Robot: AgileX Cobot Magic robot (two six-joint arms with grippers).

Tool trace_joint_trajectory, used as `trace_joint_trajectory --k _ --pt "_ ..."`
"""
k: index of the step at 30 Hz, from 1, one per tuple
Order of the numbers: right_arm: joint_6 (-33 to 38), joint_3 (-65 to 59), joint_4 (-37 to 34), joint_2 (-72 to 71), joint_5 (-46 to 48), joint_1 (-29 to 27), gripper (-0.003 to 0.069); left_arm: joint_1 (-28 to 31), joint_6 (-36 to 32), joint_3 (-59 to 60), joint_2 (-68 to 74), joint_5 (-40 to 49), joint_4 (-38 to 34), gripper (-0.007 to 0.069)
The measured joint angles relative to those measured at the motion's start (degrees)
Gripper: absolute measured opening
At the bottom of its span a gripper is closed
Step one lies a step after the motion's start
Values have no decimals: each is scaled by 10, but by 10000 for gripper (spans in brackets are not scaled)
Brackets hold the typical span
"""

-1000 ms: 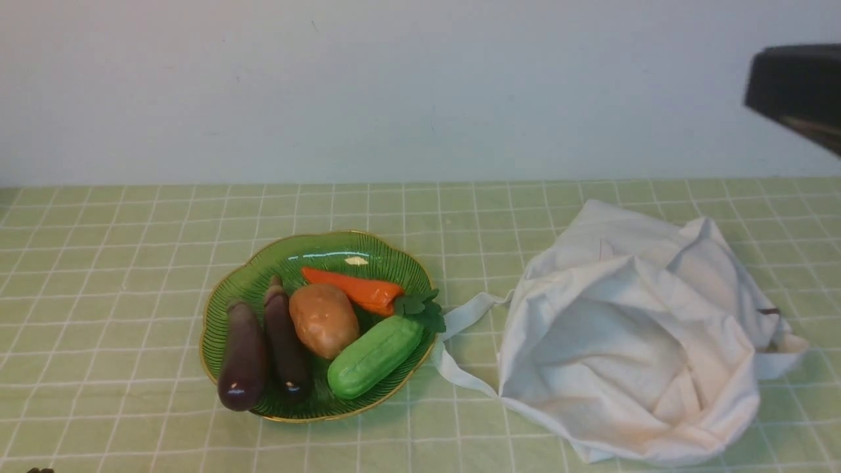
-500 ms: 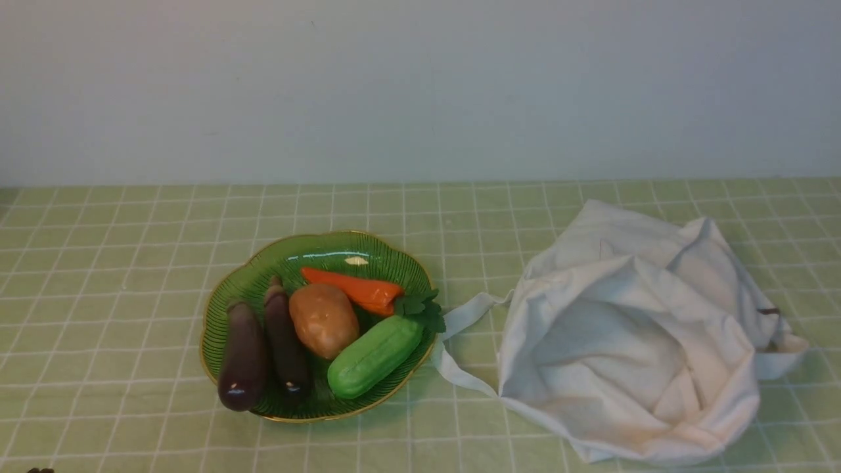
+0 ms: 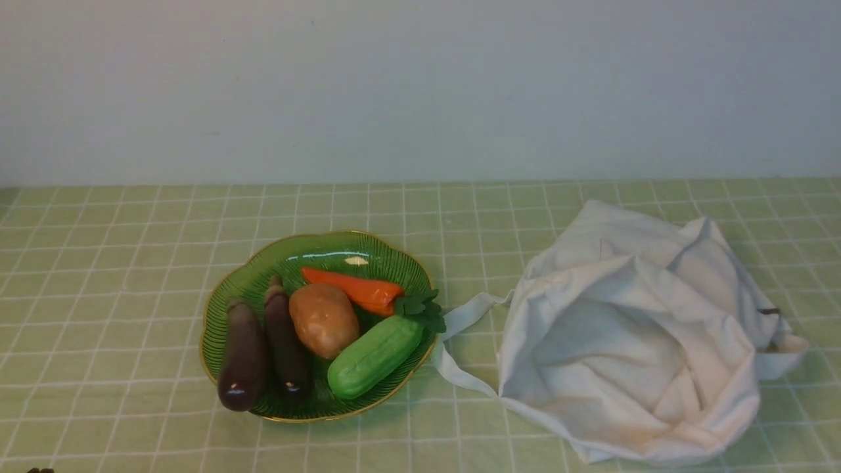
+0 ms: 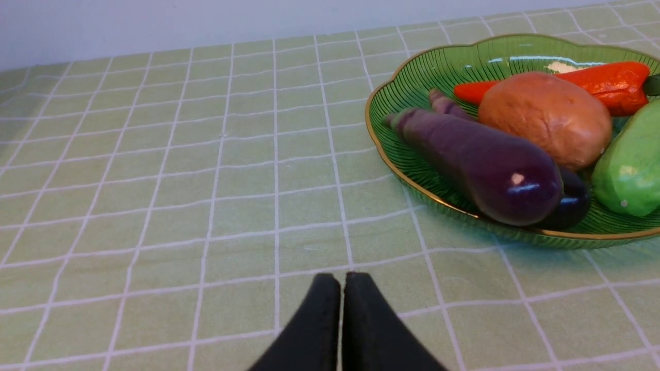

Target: Take vegetables from bag on green coffee tablecloth place on plate.

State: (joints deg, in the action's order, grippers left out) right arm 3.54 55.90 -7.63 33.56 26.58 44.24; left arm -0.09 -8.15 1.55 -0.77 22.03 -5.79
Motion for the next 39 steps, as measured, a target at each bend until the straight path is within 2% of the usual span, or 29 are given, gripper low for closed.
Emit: trace_joint_trajectory --k 4,9,13,15,18,24,28,39 --pt "9 -27 -1 -15 -4 -55 -15 0 0 0 0 0 0 -5" --pt "11 -111 -1 -56 -5 -193 -15 0 0 0 0 0 0 -5" --pt "14 -175 4 -97 -4 -263 -15 0 0 0 0 0 0 -5" --pt "16 -240 6 -141 -5 -311 -15 0 0 0 0 0 0 -5" --pt "20 -323 10 -191 -4 -348 -15 0 0 0 0 0 0 -5" --pt "22 -481 17 -289 -4 -400 -15 0 0 0 0 0 0 -5" --pt "22 -544 17 -335 -4 -415 -15 0 0 0 0 0 0 -5" --pt "23 -569 4 -342 -30 -420 -15 0 0 0 0 0 0 -5"
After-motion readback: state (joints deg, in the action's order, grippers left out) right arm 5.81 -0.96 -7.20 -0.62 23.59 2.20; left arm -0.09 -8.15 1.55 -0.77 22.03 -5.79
